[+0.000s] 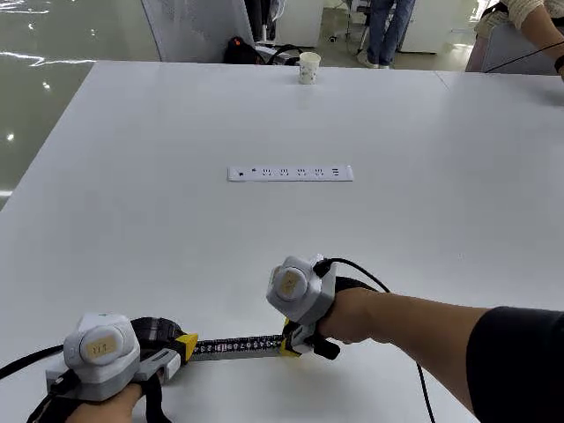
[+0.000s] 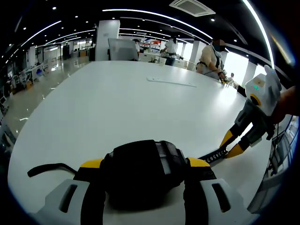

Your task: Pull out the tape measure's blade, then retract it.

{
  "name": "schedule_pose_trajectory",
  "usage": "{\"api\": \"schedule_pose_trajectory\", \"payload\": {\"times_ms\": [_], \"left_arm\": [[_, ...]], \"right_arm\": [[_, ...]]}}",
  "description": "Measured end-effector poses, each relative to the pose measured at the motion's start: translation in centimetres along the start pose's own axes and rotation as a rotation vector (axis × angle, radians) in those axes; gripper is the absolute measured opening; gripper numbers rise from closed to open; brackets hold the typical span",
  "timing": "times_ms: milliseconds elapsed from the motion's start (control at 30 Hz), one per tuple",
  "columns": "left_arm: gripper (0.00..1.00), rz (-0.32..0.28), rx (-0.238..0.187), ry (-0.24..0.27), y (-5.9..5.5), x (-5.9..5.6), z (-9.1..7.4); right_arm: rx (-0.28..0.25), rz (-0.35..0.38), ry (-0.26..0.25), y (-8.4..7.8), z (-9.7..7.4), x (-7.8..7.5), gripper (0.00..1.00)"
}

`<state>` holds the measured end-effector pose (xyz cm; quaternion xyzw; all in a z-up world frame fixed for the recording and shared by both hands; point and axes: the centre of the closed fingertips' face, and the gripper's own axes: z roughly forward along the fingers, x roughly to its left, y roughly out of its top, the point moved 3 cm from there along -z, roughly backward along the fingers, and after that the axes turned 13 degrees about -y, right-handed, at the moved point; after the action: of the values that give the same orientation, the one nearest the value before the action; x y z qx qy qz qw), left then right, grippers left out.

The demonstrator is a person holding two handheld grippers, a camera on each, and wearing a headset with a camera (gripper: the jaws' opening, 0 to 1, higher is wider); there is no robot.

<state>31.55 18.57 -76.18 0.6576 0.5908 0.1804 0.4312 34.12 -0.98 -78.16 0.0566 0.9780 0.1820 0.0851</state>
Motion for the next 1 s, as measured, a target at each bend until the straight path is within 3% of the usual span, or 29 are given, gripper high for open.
{"api": "schedule_pose_trajectory", "payload": {"times_ms": [1000], "left_arm": [[0.63,0.0,0.0,0.0,0.01,-0.06,0.04]], "right_arm": [[0.007,-0.001,-0.003,0.7,0.38,0.09,0.1]]}}
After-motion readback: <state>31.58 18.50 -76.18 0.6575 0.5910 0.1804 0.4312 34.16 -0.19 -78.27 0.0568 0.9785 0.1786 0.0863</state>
